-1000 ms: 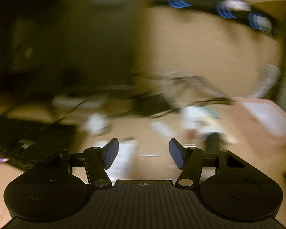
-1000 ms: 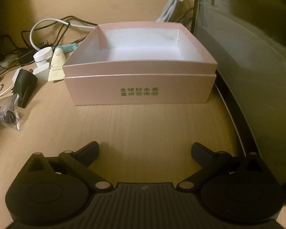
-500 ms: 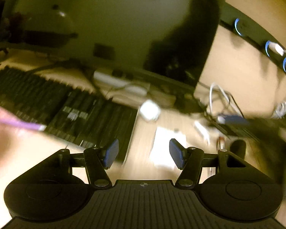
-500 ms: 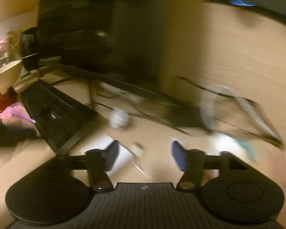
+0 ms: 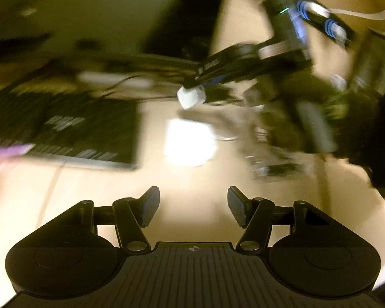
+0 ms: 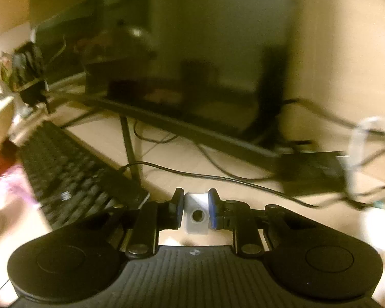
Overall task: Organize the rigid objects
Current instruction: 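Grasp the small white plug with the right gripper while the left gripper grasps the bagged black cable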
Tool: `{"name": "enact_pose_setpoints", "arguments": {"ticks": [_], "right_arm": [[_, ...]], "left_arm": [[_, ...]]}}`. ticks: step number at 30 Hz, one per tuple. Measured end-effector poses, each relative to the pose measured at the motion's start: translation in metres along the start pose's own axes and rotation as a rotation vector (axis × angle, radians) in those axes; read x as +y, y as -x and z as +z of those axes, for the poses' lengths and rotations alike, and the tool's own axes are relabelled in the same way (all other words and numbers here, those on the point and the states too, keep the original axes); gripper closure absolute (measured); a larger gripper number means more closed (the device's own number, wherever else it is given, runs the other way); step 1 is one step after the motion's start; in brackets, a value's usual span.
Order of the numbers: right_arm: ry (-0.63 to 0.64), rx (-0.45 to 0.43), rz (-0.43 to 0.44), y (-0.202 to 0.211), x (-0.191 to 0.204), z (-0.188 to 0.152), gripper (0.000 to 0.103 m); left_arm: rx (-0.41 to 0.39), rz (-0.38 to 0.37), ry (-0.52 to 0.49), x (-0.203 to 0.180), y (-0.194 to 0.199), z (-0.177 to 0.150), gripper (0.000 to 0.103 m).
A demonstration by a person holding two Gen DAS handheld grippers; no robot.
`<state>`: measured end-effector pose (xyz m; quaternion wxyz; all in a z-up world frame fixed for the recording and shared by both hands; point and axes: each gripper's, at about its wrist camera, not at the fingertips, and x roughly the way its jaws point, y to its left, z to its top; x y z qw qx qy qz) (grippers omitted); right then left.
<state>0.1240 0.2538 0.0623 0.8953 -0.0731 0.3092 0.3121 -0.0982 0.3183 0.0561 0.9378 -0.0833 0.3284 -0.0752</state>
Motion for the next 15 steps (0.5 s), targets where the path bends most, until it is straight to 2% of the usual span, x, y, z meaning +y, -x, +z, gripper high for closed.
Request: {"name": "enact_pose_setpoints", "arguments": {"ticks": [2,5,7,9,11,15], "right_arm": [[0.005,-0.022,-0.054,0.048,-0.015,-0.009,0.084],[0.014,-0.034,-0.202,0.123,-0.043,-0.037,0.084],[0.049,-0.019,-0.339,0.164,-0.057,-0.067,0.084],[0.034,0.008,-0.428,0.196,-0.071,-0.092,0.084],[-0.038,0.035,-0.473,0.223,-0.084,-0.119,0.083],[-0.163,0.047,-0.526,0.254,-0.093,-0.161,0.084]], "left_arm": [[0.01,-0.074,-0.111,-0.02,-0.017,0.013,0.039],[0.039,-0.193,-0.336,-0.061,-0.05,0.033,0.039],[0.058,-0.235,-0.456,-0.088,-0.073,0.04,0.039],[0.074,-0.265,-0.564,-0.113,-0.096,0.046,0.039],[0.089,-0.289,-0.626,-0.126,-0.111,0.046,0.039],[0.193,-0.334,-0.73,-0.146,-0.148,0.038,0.038]]}}
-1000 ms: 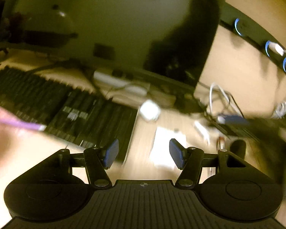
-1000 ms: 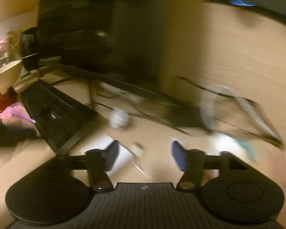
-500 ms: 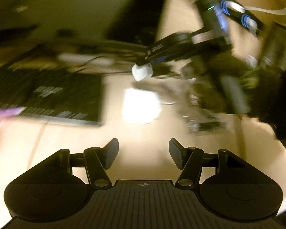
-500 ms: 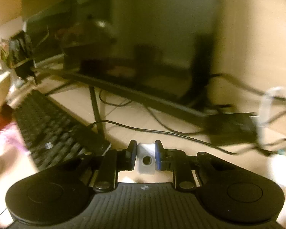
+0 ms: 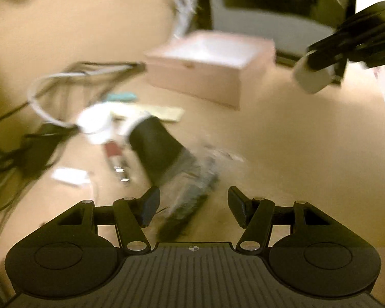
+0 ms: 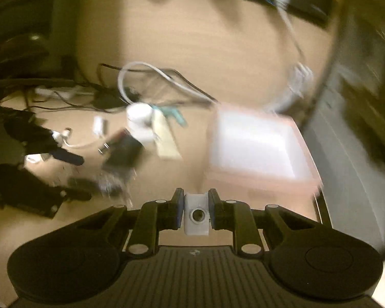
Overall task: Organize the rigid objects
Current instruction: 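Grasp the small white plug with the right gripper while the left gripper grasps the bagged black cable, then carry the white plug and bagged cable into the pink box and release both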
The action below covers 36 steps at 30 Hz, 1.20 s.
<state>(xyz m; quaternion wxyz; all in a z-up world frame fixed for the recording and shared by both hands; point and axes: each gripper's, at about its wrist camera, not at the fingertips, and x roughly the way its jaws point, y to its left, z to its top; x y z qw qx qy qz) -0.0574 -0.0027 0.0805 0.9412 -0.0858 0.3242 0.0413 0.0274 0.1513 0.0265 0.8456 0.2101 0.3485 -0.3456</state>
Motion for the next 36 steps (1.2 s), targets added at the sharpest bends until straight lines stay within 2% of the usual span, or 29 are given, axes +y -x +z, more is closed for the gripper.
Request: {"name": "enact_pose_setpoints", "arguments": {"ticks": [2,5,7,9,11,13,18,23,27,31,34,36], "right_arm": [[-0.018,0.001,-0.002,0.008,-0.004,-0.014,0.083],[0.005,-0.011,0.011,0.021,-0.01,-0.033,0.084],[0.013,-0.013,0.029,0.029,-0.015,-0.039,0.084],[0.002,-0.009,0.057,0.032,-0.021,-0.045,0.084],[-0.011,-0.013,0.076,0.034,-0.03,-0.047,0.084],[-0.017,-0.029,0.092,0.039,-0.04,-0.05,0.084],[-0.006,-0.082,0.104,0.05,-0.063,-0.057,0.084],[-0.008,-0.103,0.103,0.056,-0.089,-0.072,0.084],[-0.045,-0.089,0.111,0.052,-0.108,-0.081,0.083],[-0.065,-0.117,0.107,0.056,-0.124,-0.084,0.083],[-0.098,-0.128,0.099,0.055,-0.131,-0.085,0.084],[-0.123,-0.124,0.086,0.05,-0.134,-0.086,0.084]], "left_arm": [[0.039,0.003,0.001,0.0,-0.011,-0.001,0.037],[0.038,0.005,0.063,0.001,-0.013,-0.002,0.04],[0.039,0.023,0.101,0.004,-0.015,0.0,0.054],[0.044,0.037,0.165,0.003,-0.017,0.002,0.062],[0.06,0.062,0.225,-0.001,-0.017,0.007,0.066],[0.063,0.072,0.261,-0.008,-0.018,0.012,0.079],[0.053,0.07,0.318,-0.051,-0.004,0.015,0.08],[0.001,0.034,0.383,-0.097,0.007,0.031,0.08],[-0.095,-0.005,0.403,-0.11,0.012,0.076,0.08],[-0.234,0.034,0.343,-0.099,0.017,0.157,0.08],[-0.364,0.087,0.432,-0.073,0.014,0.208,0.078],[-0.381,0.106,0.52,-0.057,0.006,0.222,0.077]]}}
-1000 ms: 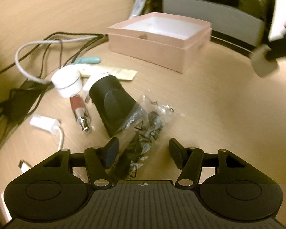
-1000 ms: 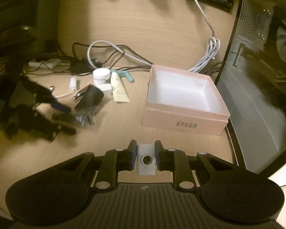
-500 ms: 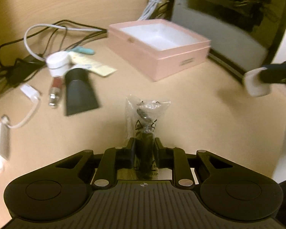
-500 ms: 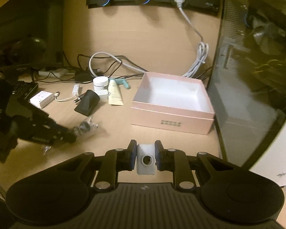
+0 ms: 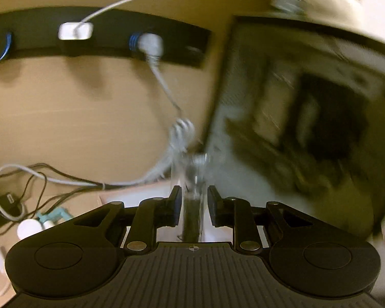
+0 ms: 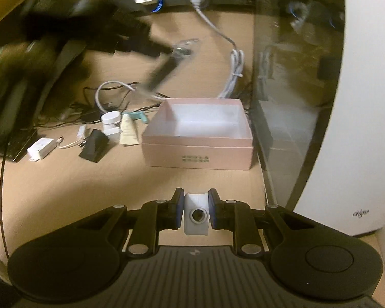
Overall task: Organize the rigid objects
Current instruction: 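Carry the white plug and bagged cable into the pink box and release both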
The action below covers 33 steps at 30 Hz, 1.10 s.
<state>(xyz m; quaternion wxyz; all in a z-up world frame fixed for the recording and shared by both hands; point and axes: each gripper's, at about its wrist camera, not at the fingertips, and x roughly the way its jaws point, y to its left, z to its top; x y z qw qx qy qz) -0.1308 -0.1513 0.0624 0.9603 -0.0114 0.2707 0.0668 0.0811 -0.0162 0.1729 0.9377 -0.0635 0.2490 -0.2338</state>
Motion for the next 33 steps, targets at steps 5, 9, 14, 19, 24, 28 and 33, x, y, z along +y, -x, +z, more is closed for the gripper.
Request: {"name": "enact_pose_setpoints", "arguments": {"ticks": [5,9,14,19,24,28,33], "right_arm": [[-0.016,0.009,-0.012,-0.01,0.003,-0.003,0.084],[-0.027,-0.061,0.014,-0.015,0.007,0.024,0.084],[-0.017,-0.271,-0.015,-0.032,0.013,0.11,0.084],[-0.018,-0.318,-0.072,-0.073,0.02,0.16,0.056],[-0.007,-0.181,0.008,-0.087,0.039,0.103,0.037],[-0.016,-0.064,-0.009,-0.09,0.053,0.055,0.037],[-0.051,0.021,-0.021,-0.074,0.051,0.027,0.037]], "left_arm": [[0.075,0.025,0.107,0.034,0.015,-0.043,0.076],[0.192,0.065,0.205,0.066,0.057,-0.115,0.076],[0.276,0.169,0.225,0.094,0.093,-0.17,0.076],[0.243,0.323,0.211,0.119,0.128,-0.179,0.076],[0.249,0.382,0.285,0.15,0.141,-0.182,0.076],[0.248,0.396,0.285,0.169,0.135,-0.177,0.076],[0.203,0.343,0.247,0.182,0.11,-0.155,0.076]]}}
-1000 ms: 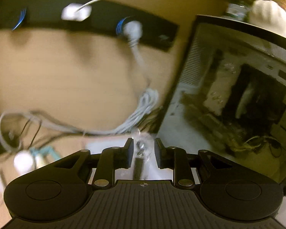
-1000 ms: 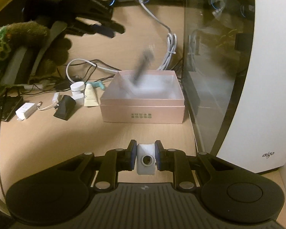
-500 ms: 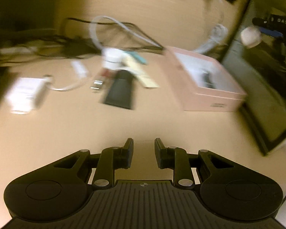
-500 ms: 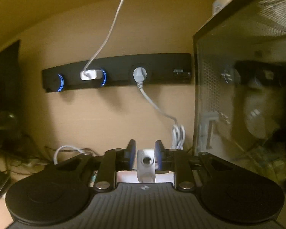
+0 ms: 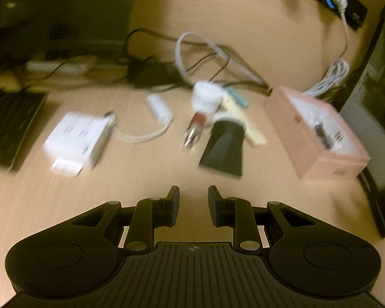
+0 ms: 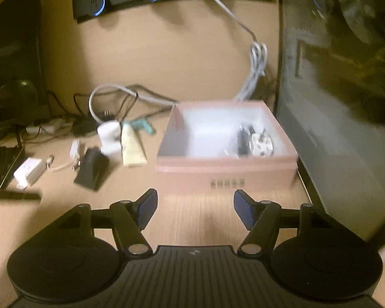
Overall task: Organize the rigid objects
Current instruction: 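Carry the white plug and bagged cable into the pink box and release both, then grasp the black cylindrical object with the left gripper and lift it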
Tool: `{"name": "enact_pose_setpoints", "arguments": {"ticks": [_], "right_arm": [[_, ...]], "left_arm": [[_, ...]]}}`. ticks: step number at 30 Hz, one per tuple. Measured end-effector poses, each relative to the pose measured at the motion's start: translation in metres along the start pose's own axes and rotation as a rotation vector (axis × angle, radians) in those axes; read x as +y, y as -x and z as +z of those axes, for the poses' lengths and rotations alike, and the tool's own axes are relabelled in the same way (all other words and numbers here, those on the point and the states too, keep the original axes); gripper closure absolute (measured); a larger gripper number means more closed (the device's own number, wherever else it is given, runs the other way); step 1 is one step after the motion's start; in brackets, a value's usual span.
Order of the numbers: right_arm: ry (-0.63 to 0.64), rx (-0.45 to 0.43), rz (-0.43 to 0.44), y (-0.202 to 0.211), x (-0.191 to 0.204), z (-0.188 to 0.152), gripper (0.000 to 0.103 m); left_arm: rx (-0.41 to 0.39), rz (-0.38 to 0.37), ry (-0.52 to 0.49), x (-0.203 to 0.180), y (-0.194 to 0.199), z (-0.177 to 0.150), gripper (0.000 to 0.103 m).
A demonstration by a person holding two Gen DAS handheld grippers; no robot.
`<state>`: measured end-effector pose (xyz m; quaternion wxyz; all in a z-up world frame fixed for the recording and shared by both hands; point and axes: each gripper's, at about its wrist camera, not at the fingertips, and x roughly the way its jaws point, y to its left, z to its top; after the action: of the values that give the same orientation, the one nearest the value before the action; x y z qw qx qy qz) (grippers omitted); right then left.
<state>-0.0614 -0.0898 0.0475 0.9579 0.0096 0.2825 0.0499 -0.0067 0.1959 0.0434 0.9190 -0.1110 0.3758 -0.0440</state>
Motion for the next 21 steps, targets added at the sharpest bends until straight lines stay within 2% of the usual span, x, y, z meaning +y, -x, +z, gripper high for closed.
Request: {"name": "enact_pose_setpoints", "arguments": {"ticks": [5,9,10,12,21], "right_arm": [[0.055,0.056,-0.058,0.015,0.001,-0.019,0.037],[0.107,0.07,-0.098,0.024,0.006,-0.031,0.037],[0.11,0.074,-0.102,0.025,0.007,-0.032,0.037],[0.108,0.081,-0.116,0.028,0.007,-0.036,0.037],[0.056,0.119,-0.155,0.035,-0.003,-0.051,0.037]], "left_arm": [[-0.051,-0.059,-0.047,-0.011,-0.032,0.035,0.076],[-0.001,-0.093,-0.097,-0.025,-0.069,0.051,0.076],[0.016,-0.089,-0.118,-0.029,-0.079,0.051,0.065],[0.022,-0.089,-0.16,-0.036,-0.092,0.05,0.053],[0.079,-0.077,-0.22,-0.061,-0.133,0.051,0.051]]}}
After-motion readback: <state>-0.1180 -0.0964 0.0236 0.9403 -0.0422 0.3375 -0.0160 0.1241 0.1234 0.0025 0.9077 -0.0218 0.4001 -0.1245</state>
